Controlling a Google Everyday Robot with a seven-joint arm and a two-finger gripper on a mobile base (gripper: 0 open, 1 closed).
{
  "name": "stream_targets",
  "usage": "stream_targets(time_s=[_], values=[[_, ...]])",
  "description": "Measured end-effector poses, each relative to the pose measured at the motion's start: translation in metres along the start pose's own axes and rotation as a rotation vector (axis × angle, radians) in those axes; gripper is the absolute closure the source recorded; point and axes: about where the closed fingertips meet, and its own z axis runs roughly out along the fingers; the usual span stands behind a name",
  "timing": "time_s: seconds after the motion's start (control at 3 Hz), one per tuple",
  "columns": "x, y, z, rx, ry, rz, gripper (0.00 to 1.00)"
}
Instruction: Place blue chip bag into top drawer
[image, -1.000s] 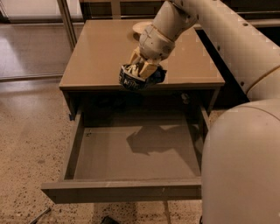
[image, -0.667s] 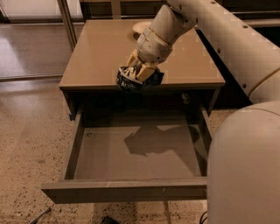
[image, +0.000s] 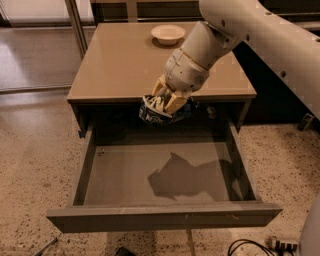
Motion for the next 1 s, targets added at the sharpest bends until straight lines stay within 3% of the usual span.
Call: stream_targets(time_s=[0.33,0.67,1.0], values=[[0.015,0.032,0.023,-0.022,0.05,0.033,1.0],[0.036,0.039,0.048,-0.043,0.082,0.05,1.0],[0.067,0.028,0.083,-0.041,-0.025,0.074,1.0]])
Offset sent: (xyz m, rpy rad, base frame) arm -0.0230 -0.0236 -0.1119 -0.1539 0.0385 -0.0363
